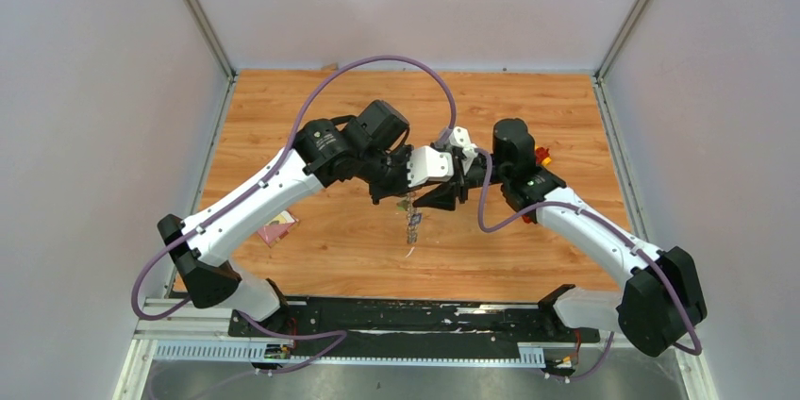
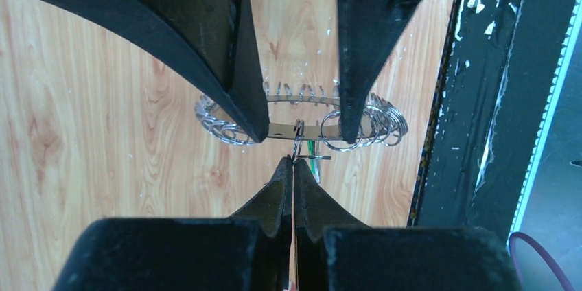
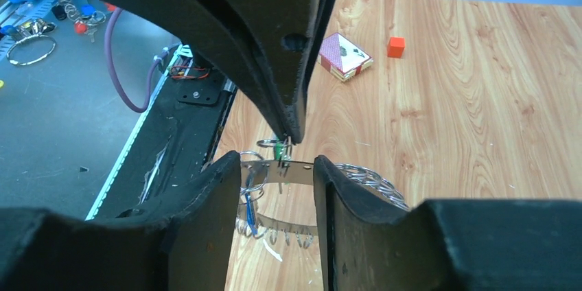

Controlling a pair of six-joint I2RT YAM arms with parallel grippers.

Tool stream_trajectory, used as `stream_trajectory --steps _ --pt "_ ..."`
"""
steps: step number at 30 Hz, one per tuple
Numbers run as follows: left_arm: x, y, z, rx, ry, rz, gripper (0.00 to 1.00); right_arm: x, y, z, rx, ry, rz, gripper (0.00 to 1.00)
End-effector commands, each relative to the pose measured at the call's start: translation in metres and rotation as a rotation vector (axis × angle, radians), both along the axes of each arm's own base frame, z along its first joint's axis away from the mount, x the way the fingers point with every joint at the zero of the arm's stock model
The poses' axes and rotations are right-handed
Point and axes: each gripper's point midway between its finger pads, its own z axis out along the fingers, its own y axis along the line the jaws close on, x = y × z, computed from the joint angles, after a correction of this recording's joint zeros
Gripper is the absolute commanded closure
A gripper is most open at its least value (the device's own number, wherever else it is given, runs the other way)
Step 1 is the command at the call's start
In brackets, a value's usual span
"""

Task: Put the keys on the keyring

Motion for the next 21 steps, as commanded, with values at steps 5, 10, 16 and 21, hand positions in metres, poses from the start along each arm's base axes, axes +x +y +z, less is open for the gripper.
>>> stream_trajectory --steps 5,10,16,21 --pt "-0.0065 -0.0100 0.0174 -0.098 0.006 -0.004 1.00 0.0045 0.0013 0.0233 0.024 -0.071 -0.025 0.67" --pt "-0.0075 -0.0091 0.0156 -0.096 0.008 -0.003 1.00 0.0055 0.0012 0.0243 0.023 -0.068 -0.032 0.73" --pt "-0.0076 -0.0092 0.0125 -0.091 0.014 -0.002 1.00 0.0049 0.0010 0.0257 0.022 -0.071 -0.032 0.73" --pt "-0.0075 -0.0093 0.0125 -0.092 0.015 -0.001 1.00 0.0047 0.0009 0.0263 0.021 -0.068 -0.031 0.77"
